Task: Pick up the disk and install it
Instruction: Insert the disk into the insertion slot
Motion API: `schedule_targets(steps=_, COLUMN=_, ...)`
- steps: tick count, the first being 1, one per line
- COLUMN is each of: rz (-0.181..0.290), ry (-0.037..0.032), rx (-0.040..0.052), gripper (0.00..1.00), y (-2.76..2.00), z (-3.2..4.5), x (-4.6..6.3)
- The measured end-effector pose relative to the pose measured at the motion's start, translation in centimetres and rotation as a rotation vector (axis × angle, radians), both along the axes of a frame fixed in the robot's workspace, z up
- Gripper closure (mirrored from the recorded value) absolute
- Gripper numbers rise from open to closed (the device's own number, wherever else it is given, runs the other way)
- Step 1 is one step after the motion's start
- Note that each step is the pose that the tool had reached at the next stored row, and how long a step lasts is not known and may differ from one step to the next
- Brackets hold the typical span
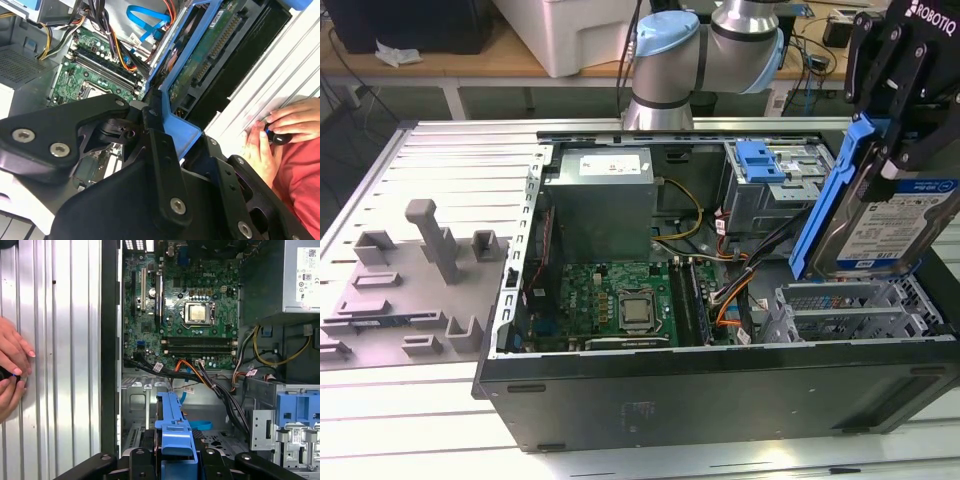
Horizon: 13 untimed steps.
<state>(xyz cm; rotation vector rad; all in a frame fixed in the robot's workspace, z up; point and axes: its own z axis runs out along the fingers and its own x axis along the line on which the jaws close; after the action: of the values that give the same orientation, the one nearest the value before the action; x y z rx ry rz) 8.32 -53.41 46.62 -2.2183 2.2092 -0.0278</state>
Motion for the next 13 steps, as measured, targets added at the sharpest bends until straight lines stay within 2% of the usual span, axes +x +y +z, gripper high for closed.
schedule_targets(steps=13, rz=0.0, ry=0.0, rx=0.0, gripper=0.63, y=-0.04, z=-0.68, x=0.0)
